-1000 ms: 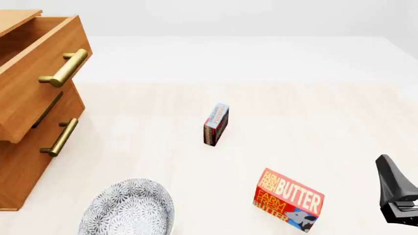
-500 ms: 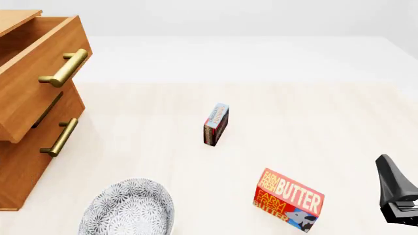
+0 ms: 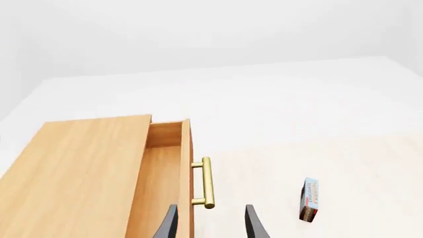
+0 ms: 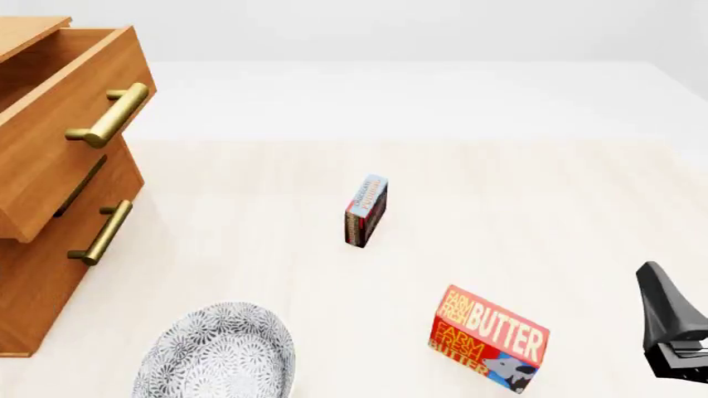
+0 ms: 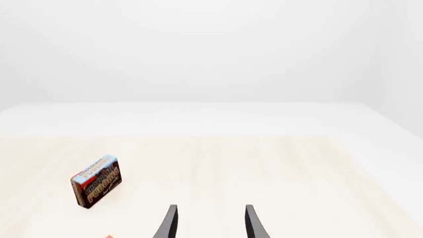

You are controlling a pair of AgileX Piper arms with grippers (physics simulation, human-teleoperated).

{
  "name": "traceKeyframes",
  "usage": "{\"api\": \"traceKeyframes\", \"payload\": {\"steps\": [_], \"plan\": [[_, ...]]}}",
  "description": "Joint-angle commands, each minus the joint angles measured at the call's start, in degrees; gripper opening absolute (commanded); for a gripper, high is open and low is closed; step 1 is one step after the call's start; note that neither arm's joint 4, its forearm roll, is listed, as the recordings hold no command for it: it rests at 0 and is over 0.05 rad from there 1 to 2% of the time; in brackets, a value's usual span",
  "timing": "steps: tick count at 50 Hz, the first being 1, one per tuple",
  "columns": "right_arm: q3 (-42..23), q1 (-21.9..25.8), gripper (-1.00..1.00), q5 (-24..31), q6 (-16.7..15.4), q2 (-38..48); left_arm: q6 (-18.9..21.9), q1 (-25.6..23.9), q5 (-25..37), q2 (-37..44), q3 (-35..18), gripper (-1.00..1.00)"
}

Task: Put the chocolate pudding in the top drawer of the cabinet and close it.

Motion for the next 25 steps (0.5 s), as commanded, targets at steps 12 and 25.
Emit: {"api": "traceKeyframes", "payload": {"steps": [12, 25], "plan": [[0.0, 0.0, 1.0, 0.0, 0.0, 0.0, 0.6, 2.8, 5.8, 6.6, -5.9, 1.0], [0.0, 0.0, 1.0, 0.0, 0.0, 0.0, -0.5, 3.8, 7.2, 8.7, -5.6, 1.0]]}}
